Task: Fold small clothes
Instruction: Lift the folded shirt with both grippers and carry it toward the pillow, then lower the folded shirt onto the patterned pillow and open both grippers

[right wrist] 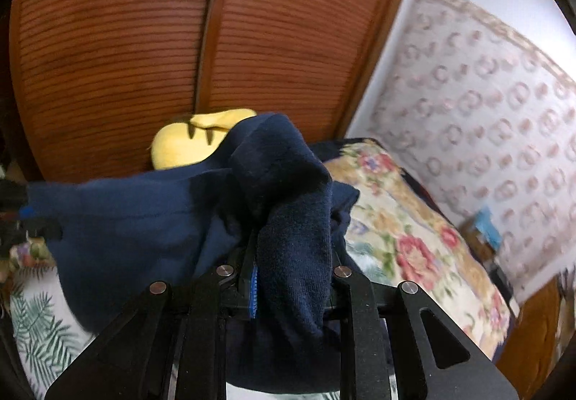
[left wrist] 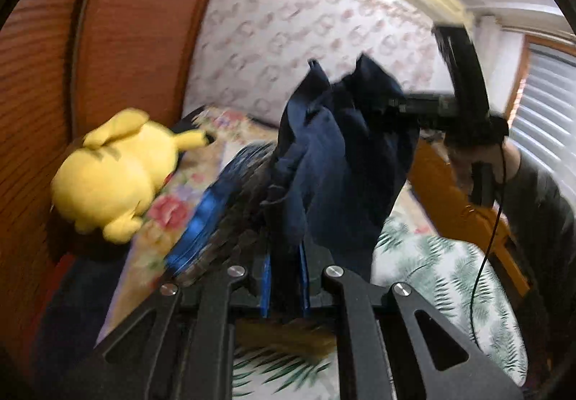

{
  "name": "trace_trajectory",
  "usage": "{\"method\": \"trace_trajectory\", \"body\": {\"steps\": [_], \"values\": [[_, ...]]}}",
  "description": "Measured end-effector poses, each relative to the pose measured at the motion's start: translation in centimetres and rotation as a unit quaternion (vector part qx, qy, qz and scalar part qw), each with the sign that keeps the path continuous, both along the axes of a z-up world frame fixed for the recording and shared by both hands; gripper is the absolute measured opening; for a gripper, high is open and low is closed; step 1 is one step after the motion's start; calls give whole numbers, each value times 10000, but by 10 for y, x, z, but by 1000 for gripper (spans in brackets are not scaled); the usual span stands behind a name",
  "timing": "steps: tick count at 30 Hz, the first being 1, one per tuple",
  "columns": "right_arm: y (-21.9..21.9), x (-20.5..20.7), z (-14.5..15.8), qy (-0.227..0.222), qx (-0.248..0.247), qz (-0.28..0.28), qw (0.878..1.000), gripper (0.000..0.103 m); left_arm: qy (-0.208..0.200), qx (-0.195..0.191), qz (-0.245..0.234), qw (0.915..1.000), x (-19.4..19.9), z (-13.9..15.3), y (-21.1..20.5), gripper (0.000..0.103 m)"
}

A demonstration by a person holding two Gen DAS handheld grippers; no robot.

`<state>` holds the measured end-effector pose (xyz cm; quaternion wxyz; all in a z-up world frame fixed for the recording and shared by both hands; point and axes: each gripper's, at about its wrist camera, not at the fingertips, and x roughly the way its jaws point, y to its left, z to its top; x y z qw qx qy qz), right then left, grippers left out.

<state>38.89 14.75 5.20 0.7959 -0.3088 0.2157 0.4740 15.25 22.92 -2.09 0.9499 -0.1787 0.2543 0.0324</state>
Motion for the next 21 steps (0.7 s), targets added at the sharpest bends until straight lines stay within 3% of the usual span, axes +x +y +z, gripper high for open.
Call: {"method": "trace_trajectory", "body": {"steps": [2, 5, 7, 11, 14, 21], "values": [[20, 7, -10, 33, 4, -9, 10000, 19, 157, -32, 133, 9998, 0, -12, 8, 10], [43, 23, -25, 105, 82, -410, 9991, 29, 326, 12, 234, 9992, 2, -22, 11, 10], [45, 30, -25, 284, 171, -610, 9976, 56, 362, 113, 311, 9988, 0, -25, 10, 10], [23, 32, -18, 216, 500, -1012, 9934, 56, 384, 125, 350, 9986, -7, -26, 10, 10], [5, 25, -17, 509, 735, -797, 9928, 56, 353, 259, 399, 9982, -8, -24, 9, 10], [3, 4, -58, 1061, 698, -481, 9907, 56, 206, 589, 475, 9969, -16, -6, 5, 11]]}}
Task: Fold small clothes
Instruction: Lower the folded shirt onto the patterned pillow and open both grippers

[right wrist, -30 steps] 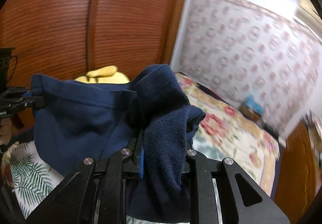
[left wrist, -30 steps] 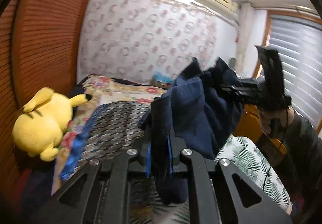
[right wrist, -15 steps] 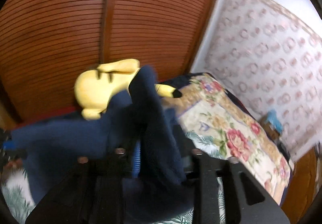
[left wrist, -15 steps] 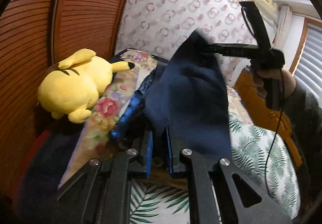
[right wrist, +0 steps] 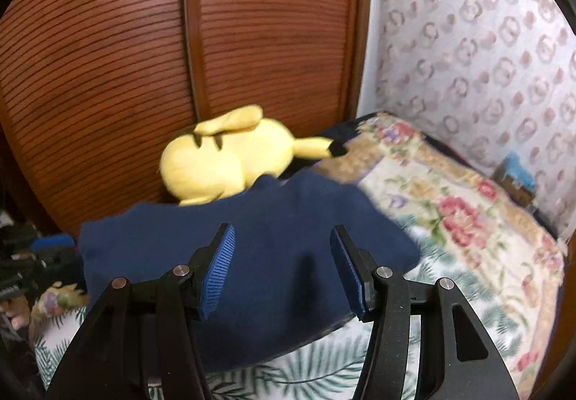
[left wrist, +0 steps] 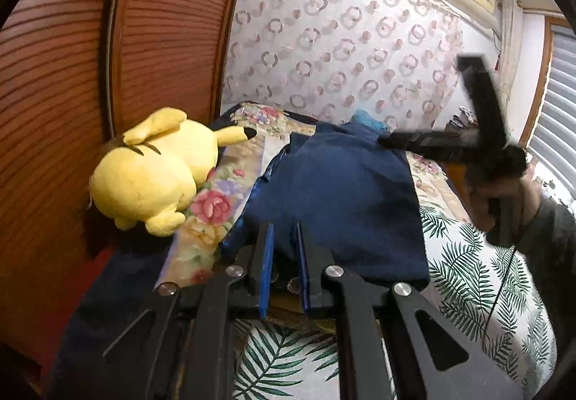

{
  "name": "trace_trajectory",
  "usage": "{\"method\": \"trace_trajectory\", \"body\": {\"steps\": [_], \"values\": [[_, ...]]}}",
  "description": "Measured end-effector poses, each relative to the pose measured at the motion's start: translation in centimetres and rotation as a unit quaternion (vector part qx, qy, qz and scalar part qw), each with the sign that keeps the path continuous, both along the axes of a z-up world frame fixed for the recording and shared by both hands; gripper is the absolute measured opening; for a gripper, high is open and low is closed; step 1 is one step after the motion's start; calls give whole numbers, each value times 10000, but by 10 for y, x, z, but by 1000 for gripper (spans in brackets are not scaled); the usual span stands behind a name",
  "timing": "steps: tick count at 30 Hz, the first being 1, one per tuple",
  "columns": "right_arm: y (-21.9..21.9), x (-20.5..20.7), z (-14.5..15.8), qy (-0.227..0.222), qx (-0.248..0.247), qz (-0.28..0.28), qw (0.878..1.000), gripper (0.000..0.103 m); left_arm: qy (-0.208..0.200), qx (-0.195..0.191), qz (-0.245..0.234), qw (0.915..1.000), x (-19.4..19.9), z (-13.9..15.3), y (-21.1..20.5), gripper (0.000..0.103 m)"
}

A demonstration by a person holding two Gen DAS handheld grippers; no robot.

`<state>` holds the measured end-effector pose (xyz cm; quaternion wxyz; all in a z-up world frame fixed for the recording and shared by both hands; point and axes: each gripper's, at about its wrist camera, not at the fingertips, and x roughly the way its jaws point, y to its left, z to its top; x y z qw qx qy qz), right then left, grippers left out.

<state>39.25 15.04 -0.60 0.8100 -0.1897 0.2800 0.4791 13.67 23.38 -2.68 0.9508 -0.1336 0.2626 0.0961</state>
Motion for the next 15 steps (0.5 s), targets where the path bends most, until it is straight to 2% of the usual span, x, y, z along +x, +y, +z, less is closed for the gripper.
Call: {"method": "trace_trajectory", "body": {"steps": [4, 7, 9, 10, 11, 15], "values": [[12, 4, -39, 231, -248, -123, 9993, 57, -126, 175, -78, 9997, -6, 11, -7, 22], [12, 8, -57, 290, -233, -237, 9990, 57, -225, 298, -161, 9992, -12, 19, -13, 39], [4, 7, -55, 312, -38, -358, 9989, 57, -267, 382, -204, 9987, -15, 24, -17, 44], [1, 6, -54, 301, -2, -401, 9987, 57, -273, 415, -229, 9985, -16, 26, -19, 52], [-1, 2, -51, 255, 28, -450, 9987, 57, -293, 450, -267, 9982, -18, 28, -22, 56], [-25, -20, -32, 70, 214, -686, 9974, 56, -326, 572, -381, 9971, -21, 36, -34, 56]]}}
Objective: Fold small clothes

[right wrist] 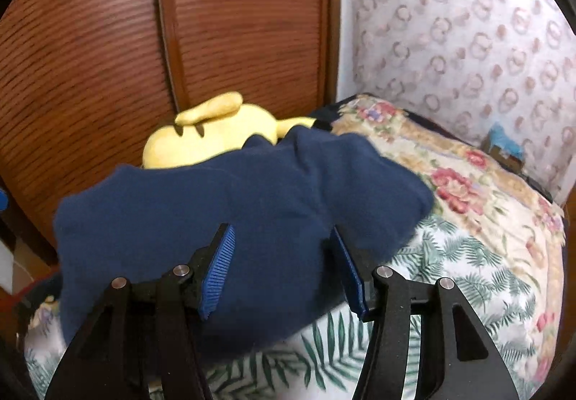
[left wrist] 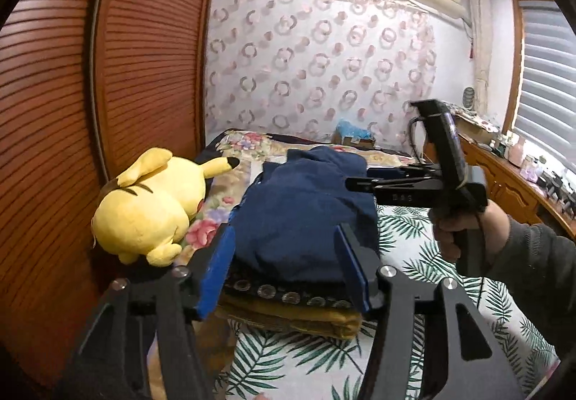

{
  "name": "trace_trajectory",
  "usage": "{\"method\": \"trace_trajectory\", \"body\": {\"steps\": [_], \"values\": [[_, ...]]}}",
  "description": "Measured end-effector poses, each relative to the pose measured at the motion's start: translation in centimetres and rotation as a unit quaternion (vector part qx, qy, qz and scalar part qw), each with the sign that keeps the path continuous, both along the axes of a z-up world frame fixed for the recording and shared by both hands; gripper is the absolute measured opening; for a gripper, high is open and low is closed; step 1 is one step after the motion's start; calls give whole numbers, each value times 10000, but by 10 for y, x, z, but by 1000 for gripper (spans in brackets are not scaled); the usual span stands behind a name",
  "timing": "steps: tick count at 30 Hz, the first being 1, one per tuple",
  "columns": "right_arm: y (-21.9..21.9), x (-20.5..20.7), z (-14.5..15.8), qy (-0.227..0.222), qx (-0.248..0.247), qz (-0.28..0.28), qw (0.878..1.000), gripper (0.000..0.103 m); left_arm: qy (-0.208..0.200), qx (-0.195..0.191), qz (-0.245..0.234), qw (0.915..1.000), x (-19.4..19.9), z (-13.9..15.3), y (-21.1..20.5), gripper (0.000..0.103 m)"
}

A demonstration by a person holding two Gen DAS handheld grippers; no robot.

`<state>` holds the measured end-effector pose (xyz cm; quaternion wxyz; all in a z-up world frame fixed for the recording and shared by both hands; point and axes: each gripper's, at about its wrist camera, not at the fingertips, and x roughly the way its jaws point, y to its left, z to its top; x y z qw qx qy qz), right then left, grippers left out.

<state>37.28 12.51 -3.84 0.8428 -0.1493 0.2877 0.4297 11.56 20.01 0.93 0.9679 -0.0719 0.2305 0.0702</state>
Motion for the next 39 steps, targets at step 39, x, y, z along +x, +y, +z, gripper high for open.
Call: {"method": "trace_trajectory", "body": {"steps": [39], "values": [[-313, -238, 74, -1003, 1116, -2799, 9482, 85, 45, 433, -1115, 9928, -31, 35, -181, 57]]}}
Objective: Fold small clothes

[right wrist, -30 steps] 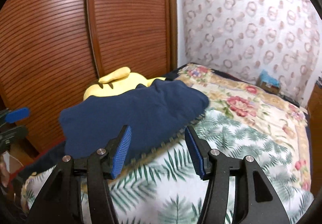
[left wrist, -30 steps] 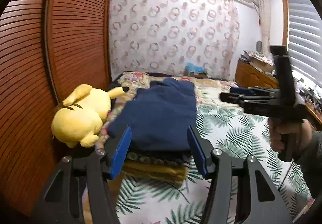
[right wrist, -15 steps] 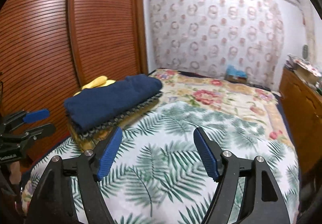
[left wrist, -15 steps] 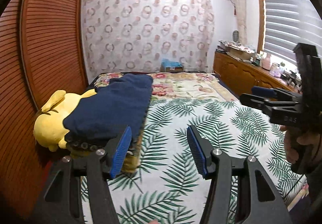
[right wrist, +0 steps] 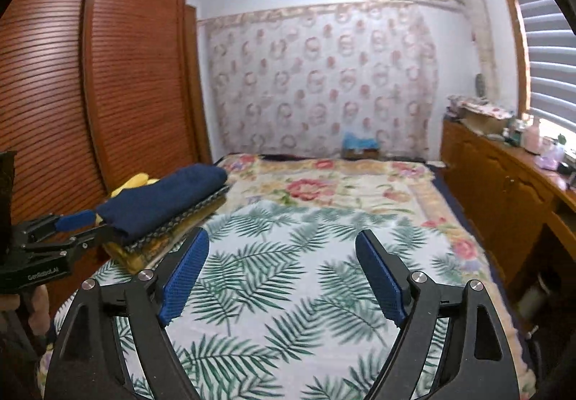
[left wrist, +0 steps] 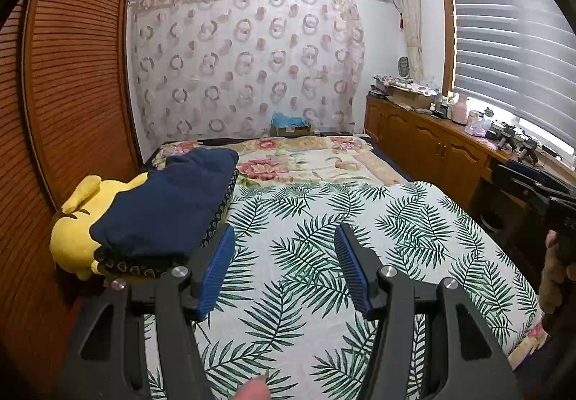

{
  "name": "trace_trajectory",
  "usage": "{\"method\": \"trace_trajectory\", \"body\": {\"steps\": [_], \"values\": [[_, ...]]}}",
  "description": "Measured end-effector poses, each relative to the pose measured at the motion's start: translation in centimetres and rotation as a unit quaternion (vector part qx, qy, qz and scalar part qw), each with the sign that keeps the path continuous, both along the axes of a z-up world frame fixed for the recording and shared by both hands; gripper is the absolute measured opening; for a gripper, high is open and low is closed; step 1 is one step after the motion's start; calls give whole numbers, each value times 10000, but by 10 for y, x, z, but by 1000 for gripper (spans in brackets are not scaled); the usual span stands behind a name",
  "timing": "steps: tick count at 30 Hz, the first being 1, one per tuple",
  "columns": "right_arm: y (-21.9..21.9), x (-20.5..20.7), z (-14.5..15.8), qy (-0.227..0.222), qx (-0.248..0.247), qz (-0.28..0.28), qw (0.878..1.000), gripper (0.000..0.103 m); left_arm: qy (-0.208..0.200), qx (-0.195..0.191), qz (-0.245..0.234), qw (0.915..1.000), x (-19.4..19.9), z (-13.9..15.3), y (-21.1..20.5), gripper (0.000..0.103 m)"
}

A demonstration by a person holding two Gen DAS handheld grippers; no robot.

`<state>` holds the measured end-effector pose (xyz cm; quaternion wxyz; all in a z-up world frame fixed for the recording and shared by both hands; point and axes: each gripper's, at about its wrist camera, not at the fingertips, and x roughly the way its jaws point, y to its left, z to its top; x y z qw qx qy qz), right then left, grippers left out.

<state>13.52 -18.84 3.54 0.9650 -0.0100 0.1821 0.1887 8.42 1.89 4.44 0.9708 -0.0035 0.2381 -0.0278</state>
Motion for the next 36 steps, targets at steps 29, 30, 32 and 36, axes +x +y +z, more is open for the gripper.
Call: {"method": "trace_trajectory", "body": {"steps": [29, 30, 32, 36], "values": [[-19, -21, -1, -143, 31, -302, 9994, 85, -233, 38, 141, 9996, -13, 12, -12, 57], [-19, -22, -2, -139, 29, -306, 9994, 85, -239, 39, 147, 9996, -13, 12, -12, 57], [-19, -22, -2, -135, 28, -308, 9994, 86, -247, 39, 159, 9996, -14, 12, -12, 57], [-20, -23, -3, -129, 29, -310, 9994, 86, -247, 36, 177, 9995, -14, 11, -12, 57]]}}
